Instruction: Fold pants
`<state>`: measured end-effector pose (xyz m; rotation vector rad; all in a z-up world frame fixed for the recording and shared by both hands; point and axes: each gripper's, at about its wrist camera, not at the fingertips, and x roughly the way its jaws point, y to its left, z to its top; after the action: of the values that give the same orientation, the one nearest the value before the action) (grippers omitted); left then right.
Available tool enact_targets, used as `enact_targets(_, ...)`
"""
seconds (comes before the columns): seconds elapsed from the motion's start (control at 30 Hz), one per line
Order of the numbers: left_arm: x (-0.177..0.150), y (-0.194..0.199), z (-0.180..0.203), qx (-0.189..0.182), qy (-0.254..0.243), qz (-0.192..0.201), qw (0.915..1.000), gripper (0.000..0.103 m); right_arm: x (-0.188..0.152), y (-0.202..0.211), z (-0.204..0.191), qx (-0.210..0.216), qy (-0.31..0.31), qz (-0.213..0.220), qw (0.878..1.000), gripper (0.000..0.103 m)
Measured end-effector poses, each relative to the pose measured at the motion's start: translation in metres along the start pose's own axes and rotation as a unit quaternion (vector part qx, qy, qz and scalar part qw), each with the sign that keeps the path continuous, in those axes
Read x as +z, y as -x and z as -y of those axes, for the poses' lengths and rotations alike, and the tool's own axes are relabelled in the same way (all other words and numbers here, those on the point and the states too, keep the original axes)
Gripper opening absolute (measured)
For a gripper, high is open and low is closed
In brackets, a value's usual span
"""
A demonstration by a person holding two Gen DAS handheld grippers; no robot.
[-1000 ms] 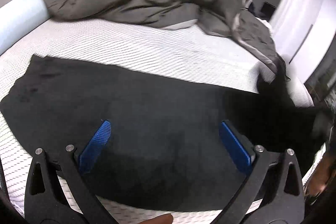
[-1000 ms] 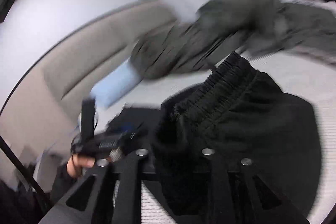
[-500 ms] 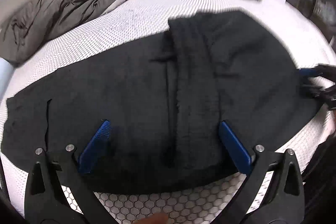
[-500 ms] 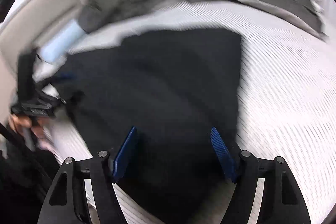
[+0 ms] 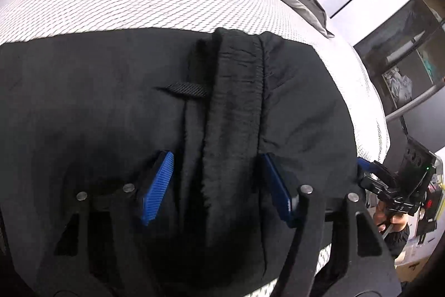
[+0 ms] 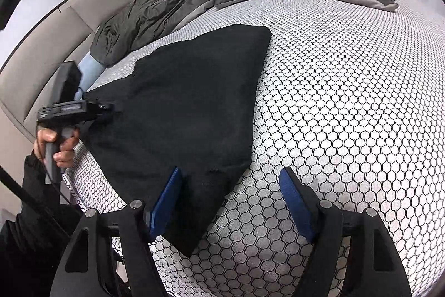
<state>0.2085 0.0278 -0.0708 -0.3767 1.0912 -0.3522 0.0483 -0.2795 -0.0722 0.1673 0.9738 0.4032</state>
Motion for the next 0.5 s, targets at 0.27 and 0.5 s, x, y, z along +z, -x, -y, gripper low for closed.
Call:
enact_targets(0.27, -0.004, 0.035, 0.011, -0.009, -0.022, 0.07, 0.9972, 0.006, 0.011, 0.01, -0.008, 0.002, -0.012, 0.009, 1.0, 0.074)
enact_targets(0.5, -0.017, 0.052, -0.02, 0.097, -0.011, 0.062, 0.9932, 0.029, 0.012, 0.008, -0.017, 0.008, 0.0, 0.009, 1.0, 0.074)
